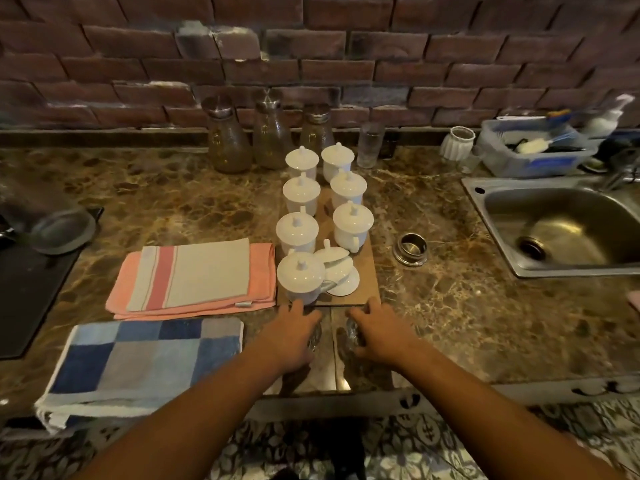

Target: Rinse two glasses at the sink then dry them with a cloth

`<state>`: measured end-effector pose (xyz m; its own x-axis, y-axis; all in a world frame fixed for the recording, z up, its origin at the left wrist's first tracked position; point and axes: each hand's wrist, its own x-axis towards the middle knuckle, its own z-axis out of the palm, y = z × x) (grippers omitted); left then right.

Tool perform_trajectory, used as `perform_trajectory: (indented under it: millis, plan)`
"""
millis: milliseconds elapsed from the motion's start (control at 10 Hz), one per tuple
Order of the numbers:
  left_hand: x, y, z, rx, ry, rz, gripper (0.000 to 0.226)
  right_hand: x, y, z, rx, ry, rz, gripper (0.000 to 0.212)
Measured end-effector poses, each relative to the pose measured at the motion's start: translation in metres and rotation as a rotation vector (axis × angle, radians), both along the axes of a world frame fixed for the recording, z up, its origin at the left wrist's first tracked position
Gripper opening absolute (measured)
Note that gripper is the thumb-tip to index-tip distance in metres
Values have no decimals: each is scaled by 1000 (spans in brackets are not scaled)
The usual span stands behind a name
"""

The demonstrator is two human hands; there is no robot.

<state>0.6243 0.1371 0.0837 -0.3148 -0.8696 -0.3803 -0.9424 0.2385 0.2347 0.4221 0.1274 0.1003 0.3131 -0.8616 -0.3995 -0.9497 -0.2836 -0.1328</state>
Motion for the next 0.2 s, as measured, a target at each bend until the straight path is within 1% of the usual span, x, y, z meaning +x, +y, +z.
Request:
perform_trajectory:
  millis: [100,200]
  plan:
    - [0,3,0,-26,-4,-16,68,3,4,3,2,6,-28,71]
    - [-1,5,-1,-44,45,21,70,7,6,3,-3,-32,-77,77]
